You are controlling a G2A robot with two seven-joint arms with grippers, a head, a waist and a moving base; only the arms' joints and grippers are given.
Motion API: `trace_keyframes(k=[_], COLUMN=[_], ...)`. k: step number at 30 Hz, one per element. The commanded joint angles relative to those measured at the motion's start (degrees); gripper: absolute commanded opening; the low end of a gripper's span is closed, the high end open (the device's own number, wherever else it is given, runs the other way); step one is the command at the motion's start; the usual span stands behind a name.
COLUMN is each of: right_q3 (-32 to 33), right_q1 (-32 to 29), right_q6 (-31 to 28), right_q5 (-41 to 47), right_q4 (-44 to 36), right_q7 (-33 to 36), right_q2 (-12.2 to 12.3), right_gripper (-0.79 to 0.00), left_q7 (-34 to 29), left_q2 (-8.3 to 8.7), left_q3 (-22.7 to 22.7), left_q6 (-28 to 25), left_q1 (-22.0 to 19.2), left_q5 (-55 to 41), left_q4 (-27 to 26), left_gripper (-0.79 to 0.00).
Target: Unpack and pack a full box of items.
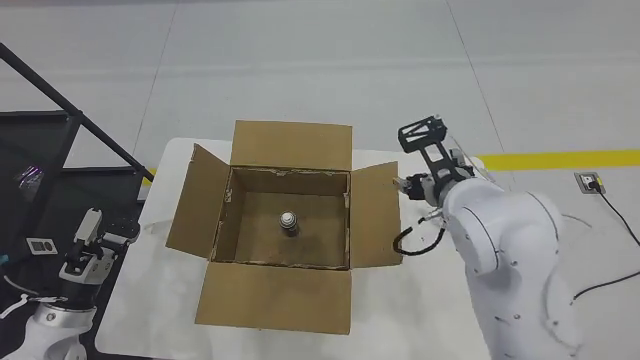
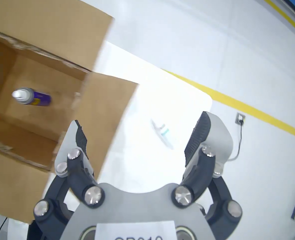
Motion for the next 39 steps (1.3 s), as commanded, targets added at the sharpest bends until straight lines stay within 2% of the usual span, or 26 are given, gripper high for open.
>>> trace_keyframes(k=[1,9,11,25,29,33,39], right_q3=[3.72,13.25,14.17,13.79,11.35,9.0,6.22], right_q1=[-1.23,-3.5,-3.47,-3.63,-2.97,-1.62,4.44], right_q6=[-2.04,-12.84,-13.27,-13.81,-22.25,-33.48,-40.6], right_q5=[0.28,7.1,9.49,9.52,7.32,0.71,-5.12], right_q4=[1.47,14.82,16.66,16.65,19.98,28.01,41.55], right_q7=[0.25,-1.59,-1.89,-2.38,-8.19,-19.41,-26.53], right_q2=[0.47,2.25,2.42,2.42,3.09,4.92,7.0], right_gripper=[0.0,0.0,0.0,0.0,0.0,0.0,0.0], left_q7=[0.0,0.0,0.0,0.0,0.0,0.0,0.0], left_q2=[0.0,0.0,0.0,0.0,0.0,0.0,0.0], left_q3=[0.0,0.0,0.0,0.0,0.0,0.0,0.0], left_q6=[0.0,0.0,0.0,0.0,0.0,0.0,0.0], left_q1=[0.0,0.0,0.0,0.0,0.0,0.0,0.0], left_q5=[0.0,0.0,0.0,0.0,0.0,0.0,0.0], left_q4=[0.0,0.0,0.0,0.0,0.0,0.0,0.0], left_gripper=[0.0,0.0,0.0,0.0,0.0,0.0,0.0])
